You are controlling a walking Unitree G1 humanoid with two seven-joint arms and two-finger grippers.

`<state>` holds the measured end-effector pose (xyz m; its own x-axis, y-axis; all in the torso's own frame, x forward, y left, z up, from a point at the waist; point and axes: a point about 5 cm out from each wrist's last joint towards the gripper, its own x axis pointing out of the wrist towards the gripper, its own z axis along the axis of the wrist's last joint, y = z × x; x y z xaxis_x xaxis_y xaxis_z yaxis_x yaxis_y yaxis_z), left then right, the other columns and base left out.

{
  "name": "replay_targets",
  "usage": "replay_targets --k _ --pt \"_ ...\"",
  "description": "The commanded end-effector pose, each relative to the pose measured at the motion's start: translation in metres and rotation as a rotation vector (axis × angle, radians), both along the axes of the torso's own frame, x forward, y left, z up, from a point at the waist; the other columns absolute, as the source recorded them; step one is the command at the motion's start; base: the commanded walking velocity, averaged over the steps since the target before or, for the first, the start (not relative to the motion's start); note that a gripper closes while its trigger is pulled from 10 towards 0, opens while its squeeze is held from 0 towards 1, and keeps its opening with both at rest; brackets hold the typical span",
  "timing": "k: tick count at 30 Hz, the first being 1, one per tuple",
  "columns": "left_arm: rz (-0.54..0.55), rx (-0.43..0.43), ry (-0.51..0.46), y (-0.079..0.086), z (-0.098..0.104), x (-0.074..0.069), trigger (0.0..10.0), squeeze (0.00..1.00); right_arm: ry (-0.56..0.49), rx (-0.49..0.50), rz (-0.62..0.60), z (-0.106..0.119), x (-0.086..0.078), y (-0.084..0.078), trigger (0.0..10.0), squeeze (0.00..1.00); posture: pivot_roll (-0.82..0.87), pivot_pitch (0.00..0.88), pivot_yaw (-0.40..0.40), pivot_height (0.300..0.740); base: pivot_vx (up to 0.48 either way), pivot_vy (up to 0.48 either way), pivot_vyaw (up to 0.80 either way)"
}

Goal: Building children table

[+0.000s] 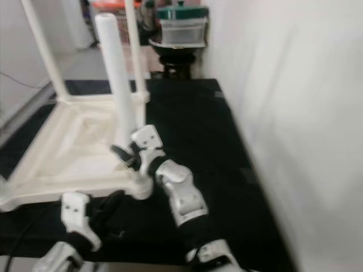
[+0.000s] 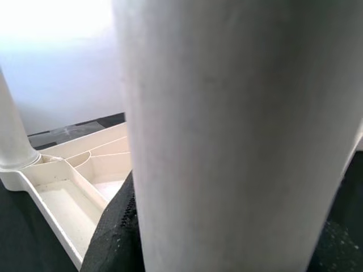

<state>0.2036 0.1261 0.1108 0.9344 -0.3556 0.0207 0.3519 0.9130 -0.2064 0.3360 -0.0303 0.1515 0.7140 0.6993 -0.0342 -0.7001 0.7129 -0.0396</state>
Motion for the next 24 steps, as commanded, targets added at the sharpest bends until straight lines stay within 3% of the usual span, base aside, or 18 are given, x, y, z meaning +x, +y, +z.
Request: replay_targets --k 1,2,5,6,8,10,13,16,17,18,19,24 --pt "-0.003 0.004 0.005 0.001 -0.001 0.001 10.0 0.00 0.134 -0.045 -0.048 -0.028 -0.001 0.000 0.0 0.00 0.00 0.000 -0.027 0.740 0.000 0.000 0.00" --pt "0.014 0.005 -0.001 0.001 -0.001 0.001 10.0 0.00 0.143 -0.041 -0.032 -0.030 -0.001 0.001 7.8 0.00 0.00 0.000 -0.028 0.740 0.000 0.000 0.00" --pt "0.023 0.005 -0.004 0.002 -0.001 0.002 10.0 0.00 0.146 -0.035 -0.029 -0.029 0.000 0.001 7.8 0.00 0.00 0.000 -0.028 0.740 0.000 0.000 0.00" --pt "0.021 0.003 -0.003 0.001 -0.001 0.002 10.0 0.00 0.147 -0.018 0.004 -0.027 0.000 0.001 10.0 1.00 0.00 0.000 -0.026 0.740 0.000 0.000 0.00" --pt "0.013 0.000 0.000 0.001 -0.001 0.002 10.0 0.00 0.135 -0.001 0.068 -0.022 0.001 0.002 10.0 1.00 0.00 0.000 -0.024 0.740 0.000 0.000 0.00" --pt "0.003 -0.005 0.003 0.000 -0.002 0.003 10.0 0.00 0.078 0.041 0.175 0.000 -0.001 0.002 10.0 1.00 0.00 0.000 -0.021 0.740 0.000 0.000 0.00" --pt "0.002 -0.005 0.004 0.000 -0.002 0.003 10.0 0.00 0.062 0.051 0.232 0.008 -0.001 0.001 10.0 1.00 0.00 0.000 -0.021 0.740 0.000 0.000 0.00" --pt "0.003 -0.006 0.004 -0.001 -0.002 0.003 10.0 0.00 -0.040 0.009 0.412 0.033 0.013 -0.009 10.0 1.00 0.00 0.000 -0.022 0.740 0.000 0.000 0.00" --pt "0.003 -0.006 0.004 -0.001 -0.002 0.003 10.0 0.00 -0.040 0.009 0.412 0.033 0.013 -0.009 10.0 1.00 0.00 0.000 -0.022 0.740 0.000 0.000 0.00" --pt "0.003 -0.006 0.004 -0.001 -0.002 0.003 10.0 0.00 -0.056 -0.006 0.469 0.039 0.017 -0.011 10.0 0.40 0.00 0.000 -0.022 0.740 0.000 0.000 0.00" --pt "0.003 -0.005 0.003 -0.001 -0.002 0.003 10.0 0.00 -0.060 -0.014 0.504 0.042 0.020 -0.013 10.0 0.00 0.00 0.000 -0.022 0.740 0.000 0.000 0.00" --pt "0.006 0.000 0.001 -0.001 -0.003 0.003 10.0 0.00 -0.058 -0.054 0.589 0.046 0.025 -0.018 10.0 0.00 0.02 0.000 -0.029 0.740 0.000 0.000 0.00"
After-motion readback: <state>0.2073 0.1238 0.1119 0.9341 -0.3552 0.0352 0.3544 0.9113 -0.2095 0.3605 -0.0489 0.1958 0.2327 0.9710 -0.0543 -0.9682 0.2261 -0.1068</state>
